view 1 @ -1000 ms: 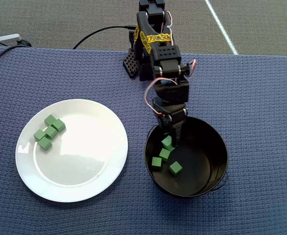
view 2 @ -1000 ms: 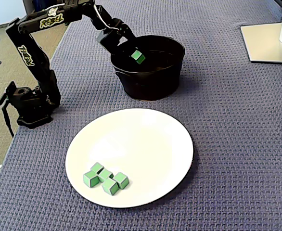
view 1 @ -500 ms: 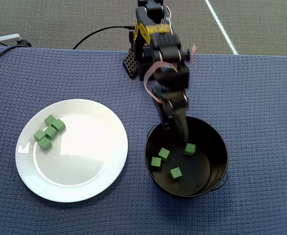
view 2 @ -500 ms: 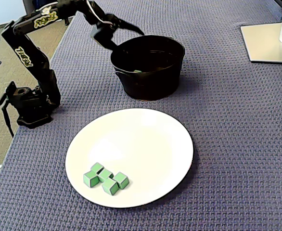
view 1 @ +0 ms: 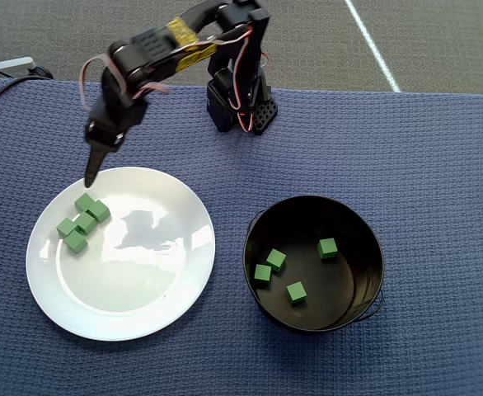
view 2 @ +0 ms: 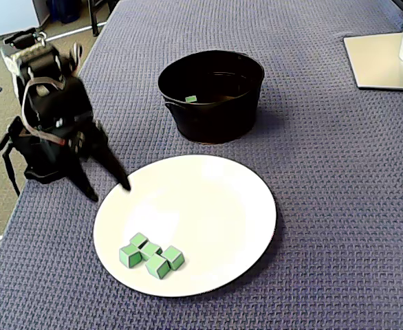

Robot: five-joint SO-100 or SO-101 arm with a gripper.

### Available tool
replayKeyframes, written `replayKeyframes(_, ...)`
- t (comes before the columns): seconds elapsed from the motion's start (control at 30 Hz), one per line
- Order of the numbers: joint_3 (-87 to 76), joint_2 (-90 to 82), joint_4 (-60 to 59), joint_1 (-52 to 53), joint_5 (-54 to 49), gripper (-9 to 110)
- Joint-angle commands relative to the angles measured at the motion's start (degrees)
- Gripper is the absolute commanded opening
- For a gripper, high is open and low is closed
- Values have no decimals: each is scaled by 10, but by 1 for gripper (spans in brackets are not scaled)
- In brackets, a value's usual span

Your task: Pick up the items on the white plate and put them in the black container.

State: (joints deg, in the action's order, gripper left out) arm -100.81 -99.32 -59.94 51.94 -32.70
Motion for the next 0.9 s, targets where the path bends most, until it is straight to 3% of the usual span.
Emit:
replayKeyframes(0.0, -11, 39, 57, 60, 43, 24)
replayKeyframes(0.37, 121, 239, -13, 4, 166, 24)
replayKeyframes(0.5, 157, 251, -56, -27, 165, 22)
replayKeyframes(0.87, 139, 262, -8, -33, 156, 22)
